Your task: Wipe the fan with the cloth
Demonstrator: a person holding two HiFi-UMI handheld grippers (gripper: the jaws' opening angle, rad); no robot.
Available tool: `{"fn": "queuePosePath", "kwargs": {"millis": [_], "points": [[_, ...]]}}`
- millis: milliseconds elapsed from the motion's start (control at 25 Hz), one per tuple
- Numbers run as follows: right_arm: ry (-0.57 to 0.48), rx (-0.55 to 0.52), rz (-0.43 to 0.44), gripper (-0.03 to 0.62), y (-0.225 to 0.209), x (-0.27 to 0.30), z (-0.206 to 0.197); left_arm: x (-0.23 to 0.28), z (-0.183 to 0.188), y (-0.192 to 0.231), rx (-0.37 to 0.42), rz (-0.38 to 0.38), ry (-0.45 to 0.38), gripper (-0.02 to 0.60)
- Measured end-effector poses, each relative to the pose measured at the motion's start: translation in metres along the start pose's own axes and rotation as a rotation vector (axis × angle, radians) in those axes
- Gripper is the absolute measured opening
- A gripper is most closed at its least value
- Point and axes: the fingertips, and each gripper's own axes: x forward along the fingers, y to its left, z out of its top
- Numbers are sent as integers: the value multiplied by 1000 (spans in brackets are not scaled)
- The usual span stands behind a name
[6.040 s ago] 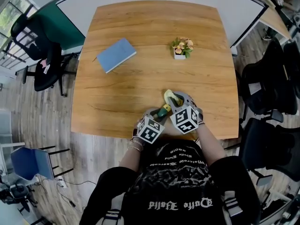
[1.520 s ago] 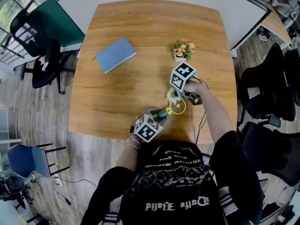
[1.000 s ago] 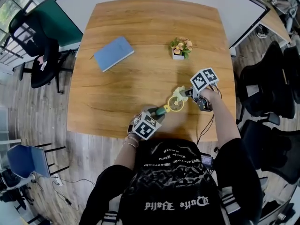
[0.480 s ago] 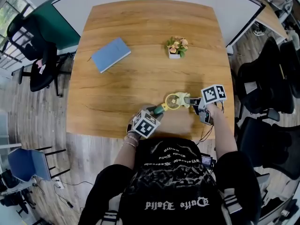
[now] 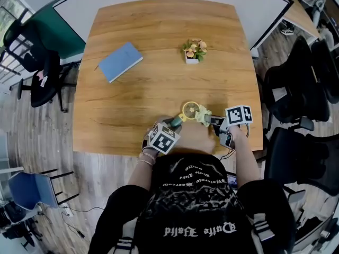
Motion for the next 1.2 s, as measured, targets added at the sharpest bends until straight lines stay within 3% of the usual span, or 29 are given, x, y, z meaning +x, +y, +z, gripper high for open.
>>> {"fn": "queuePosePath", "kwargs": {"millis": [440, 680, 1200], "points": [[1, -73, -20, 57, 17, 25, -32, -1, 1, -1, -24, 16, 4, 189], [-42, -159, -100, 57, 21, 40, -27, -1, 1, 0, -29, 10, -9, 189], [144, -464, -182, 57, 34, 63, -37, -1, -1, -2, 45, -2, 16, 187]]}}
